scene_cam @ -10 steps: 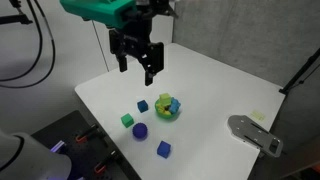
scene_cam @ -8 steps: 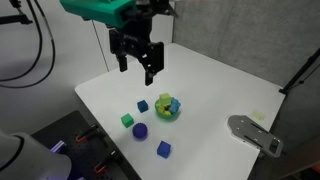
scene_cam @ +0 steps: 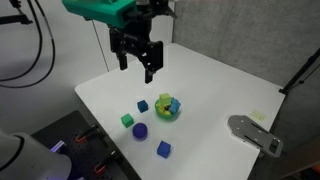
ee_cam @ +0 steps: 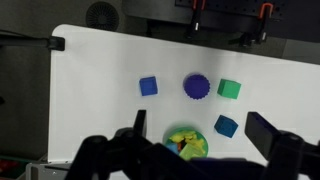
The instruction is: Remove the light green block from the green bowl and place it on top of the navy blue block
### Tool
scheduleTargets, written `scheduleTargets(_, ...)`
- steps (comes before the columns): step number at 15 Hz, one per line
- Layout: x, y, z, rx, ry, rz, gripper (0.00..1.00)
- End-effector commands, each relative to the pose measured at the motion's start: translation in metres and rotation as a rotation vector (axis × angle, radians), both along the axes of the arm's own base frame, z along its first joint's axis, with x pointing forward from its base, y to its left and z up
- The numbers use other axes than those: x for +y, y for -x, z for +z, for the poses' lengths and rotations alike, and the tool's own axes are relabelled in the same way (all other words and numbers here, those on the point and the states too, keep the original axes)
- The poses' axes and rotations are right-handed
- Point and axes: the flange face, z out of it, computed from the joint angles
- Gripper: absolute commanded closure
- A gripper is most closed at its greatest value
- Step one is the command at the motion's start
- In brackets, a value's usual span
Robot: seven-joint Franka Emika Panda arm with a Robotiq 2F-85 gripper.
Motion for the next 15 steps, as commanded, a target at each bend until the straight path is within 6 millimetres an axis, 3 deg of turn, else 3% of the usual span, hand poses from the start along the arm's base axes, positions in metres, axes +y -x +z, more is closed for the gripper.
scheduleTargets(1, 0.017, -0.023, 0.000, -0.038, -0.024, -0.004, 0.00)
scheduleTargets(7, 0.051, -0.074, -0.036, -0.095, -0.107, -0.009, 0.00)
scheduleTargets(15, 0.093, -0.149, -0.117, -0.161, -0.116, -0.075, 0.00)
